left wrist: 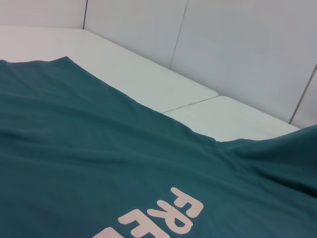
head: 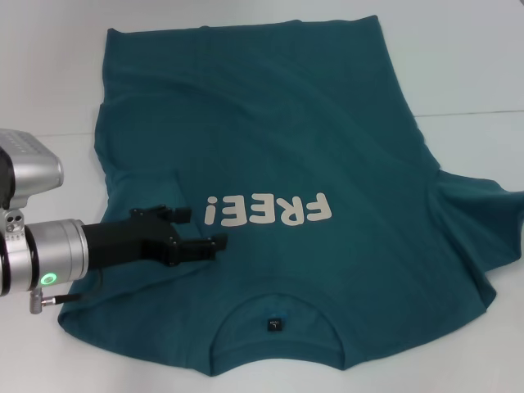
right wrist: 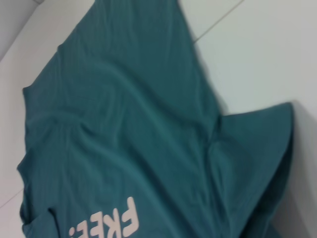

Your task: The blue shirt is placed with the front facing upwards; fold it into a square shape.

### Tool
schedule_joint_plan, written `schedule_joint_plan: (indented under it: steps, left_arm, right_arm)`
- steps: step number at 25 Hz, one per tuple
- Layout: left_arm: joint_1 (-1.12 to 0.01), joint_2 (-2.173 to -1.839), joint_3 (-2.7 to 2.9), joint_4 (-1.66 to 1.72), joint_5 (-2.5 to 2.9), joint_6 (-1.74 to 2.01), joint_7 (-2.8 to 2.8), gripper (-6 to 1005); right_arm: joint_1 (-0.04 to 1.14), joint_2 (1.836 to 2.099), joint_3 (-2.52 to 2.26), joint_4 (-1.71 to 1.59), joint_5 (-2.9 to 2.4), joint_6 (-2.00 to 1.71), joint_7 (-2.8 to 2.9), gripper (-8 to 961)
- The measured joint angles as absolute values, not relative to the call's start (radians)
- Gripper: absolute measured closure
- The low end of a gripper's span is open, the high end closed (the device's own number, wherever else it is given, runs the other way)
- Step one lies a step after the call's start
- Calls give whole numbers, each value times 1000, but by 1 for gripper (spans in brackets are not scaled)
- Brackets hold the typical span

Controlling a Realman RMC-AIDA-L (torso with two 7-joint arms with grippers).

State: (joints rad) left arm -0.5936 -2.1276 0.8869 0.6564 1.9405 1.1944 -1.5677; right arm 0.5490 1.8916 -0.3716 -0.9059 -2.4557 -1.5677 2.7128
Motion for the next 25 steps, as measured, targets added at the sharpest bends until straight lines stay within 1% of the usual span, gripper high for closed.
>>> schedule_joint_plan:
  steps: [15, 25]
  left_arm:
    - [-592, -2128, 882, 657, 1940, 1195, -1568, 94]
    - [-592, -2128, 882, 657, 1940, 1195, -1567, 94]
  right_arm:
    - [623, 1893, -387, -934, -2434, -1589, 2750, 934]
    - [697, 1917, -490, -924, -2438, -1576, 2780, 900]
